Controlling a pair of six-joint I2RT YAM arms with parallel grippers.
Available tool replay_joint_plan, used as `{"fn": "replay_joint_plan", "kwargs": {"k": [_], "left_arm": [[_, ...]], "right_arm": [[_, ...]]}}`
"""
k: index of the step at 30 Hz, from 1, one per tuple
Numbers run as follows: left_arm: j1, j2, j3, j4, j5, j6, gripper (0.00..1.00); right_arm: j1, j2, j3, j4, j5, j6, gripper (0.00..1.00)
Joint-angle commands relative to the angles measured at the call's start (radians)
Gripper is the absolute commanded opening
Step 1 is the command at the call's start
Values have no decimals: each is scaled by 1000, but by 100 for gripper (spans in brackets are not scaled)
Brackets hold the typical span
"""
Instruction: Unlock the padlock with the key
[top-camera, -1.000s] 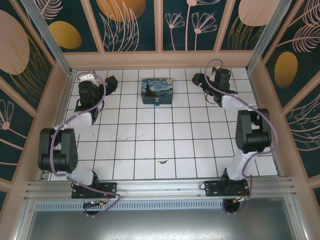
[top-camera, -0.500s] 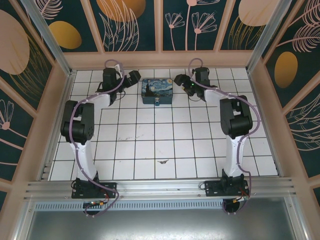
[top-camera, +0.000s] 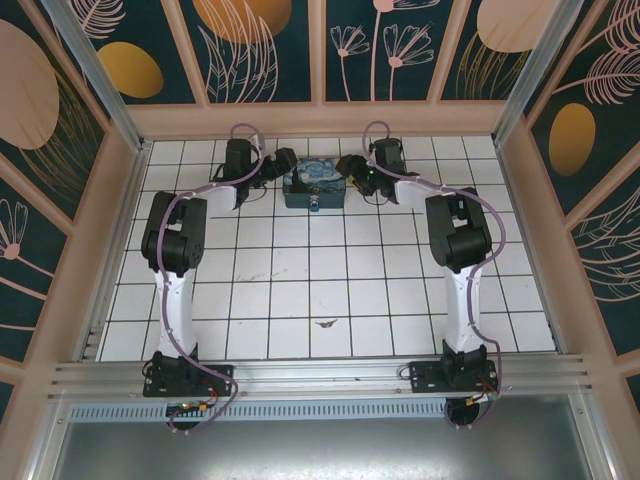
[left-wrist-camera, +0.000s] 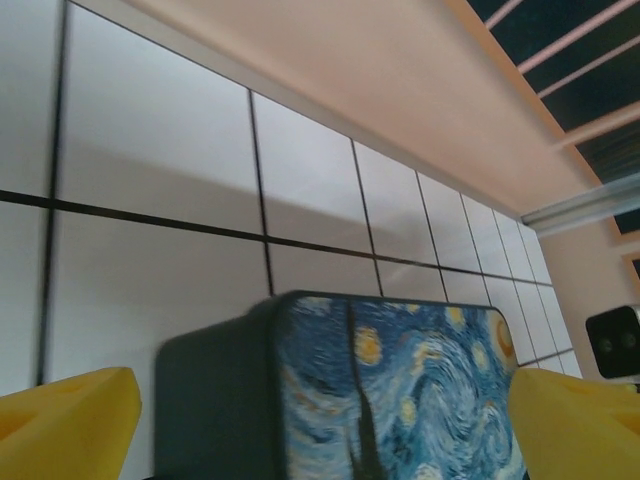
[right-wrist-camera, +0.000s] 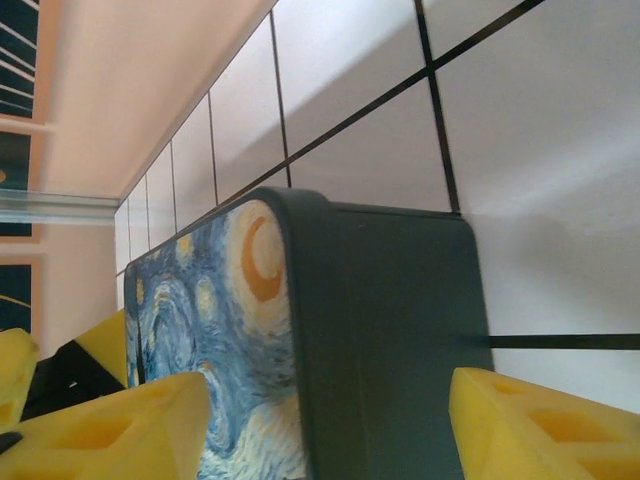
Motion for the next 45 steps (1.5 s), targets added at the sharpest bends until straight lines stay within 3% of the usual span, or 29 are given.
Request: {"fn": "replay_joint_plan", "kwargs": {"k": [1,4,8,10,25,30,37,41,43,45], "left_arm": [[-34,8,21,1,33,-19,94],[-55,-14,-15,14,29,-21,94],[-72,-60,-78,45,23,-28,94],[-80,-89,-118,61,21,-34,93],[-230,-409,-549,211,-93,-121,93],[-276,-500,-672,240,-161,-147,94],[-276,-491,-703,223,-218,-132,97],[-277,-501,-694,190,-274,-79,99],[-276,-523,-690,179,-293,-51,99],[-276,-556,-678,137,-316,-19,99]], "right_arm": [[12,4,17,10,-15,14,61],[18,-10,0,14,-17,13,52],[28,-34,-38,22,-30,12,34],[38,-62,-78,35,-28,13,31],[145,-401,-548,131,78,55,31],[176,-487,-651,149,122,80,36],[190,-474,-673,150,149,85,49],[186,-508,-675,121,183,58,67],[181,-552,-680,97,211,36,81],[172,-602,-679,62,234,9,87]]}}
